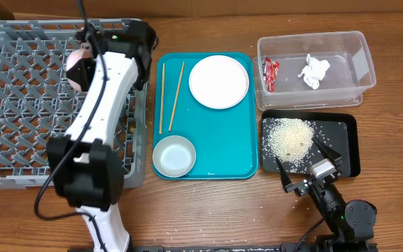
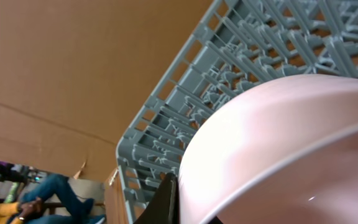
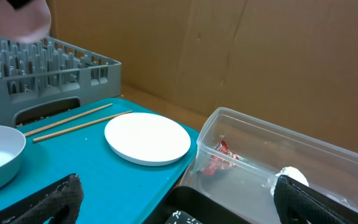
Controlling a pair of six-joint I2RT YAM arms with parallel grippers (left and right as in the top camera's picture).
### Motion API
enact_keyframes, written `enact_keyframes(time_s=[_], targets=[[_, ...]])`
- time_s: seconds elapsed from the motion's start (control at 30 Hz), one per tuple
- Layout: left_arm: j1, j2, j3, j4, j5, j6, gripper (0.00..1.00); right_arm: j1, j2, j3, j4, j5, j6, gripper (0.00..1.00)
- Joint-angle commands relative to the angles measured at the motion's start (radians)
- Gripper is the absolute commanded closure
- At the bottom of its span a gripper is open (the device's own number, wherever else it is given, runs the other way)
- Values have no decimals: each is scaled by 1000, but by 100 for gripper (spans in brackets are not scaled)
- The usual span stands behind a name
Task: Sort waste into correct bins and load items into the dishwasher
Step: 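Carry the pink bowl with the left gripper into the dish rack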
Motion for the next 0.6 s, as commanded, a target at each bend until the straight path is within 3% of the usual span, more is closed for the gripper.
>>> enact_keyframes(time_s=[0.0,0.23,0.57], targets=[[-5,99,-13,8,-112,29,96,4,-7,-10,2,-1,3,0],[-18,183,-13,4,-112,46,96,4,-7,-10,2,-1,3,0],[-76,188,-13,-6,55,46,96,4,-7,-10,2,-1,3,0]])
